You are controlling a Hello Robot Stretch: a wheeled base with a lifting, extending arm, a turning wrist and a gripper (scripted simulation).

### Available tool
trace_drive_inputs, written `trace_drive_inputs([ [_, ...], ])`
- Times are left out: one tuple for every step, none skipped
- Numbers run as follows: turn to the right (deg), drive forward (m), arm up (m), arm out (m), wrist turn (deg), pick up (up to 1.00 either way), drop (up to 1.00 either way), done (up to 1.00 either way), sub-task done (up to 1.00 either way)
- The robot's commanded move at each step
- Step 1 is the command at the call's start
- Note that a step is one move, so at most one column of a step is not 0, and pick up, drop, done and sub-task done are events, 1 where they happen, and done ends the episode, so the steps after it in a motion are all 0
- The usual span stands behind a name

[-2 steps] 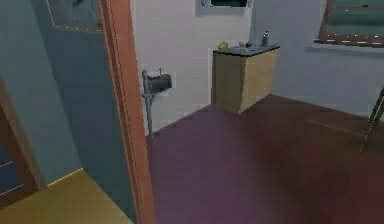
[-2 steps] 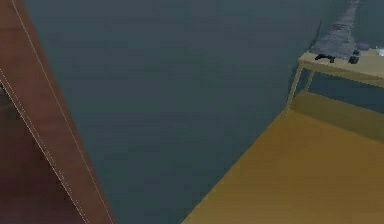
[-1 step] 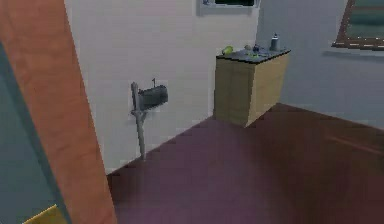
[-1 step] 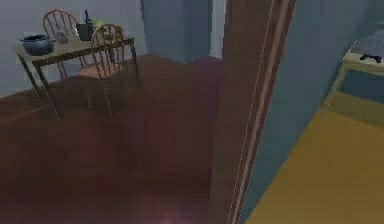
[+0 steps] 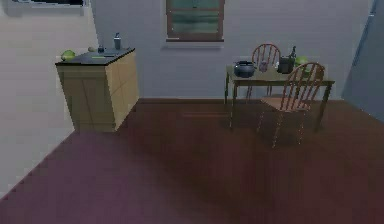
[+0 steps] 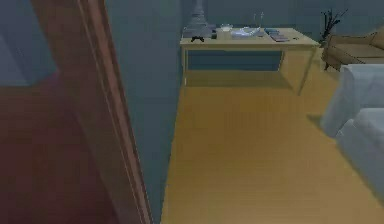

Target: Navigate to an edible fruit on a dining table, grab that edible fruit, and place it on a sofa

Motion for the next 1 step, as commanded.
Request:
trace_drive_inputs([
  [0.0,0.45,0.00,0.00,0.0,0.00,0.00,0.00,0.00],
])
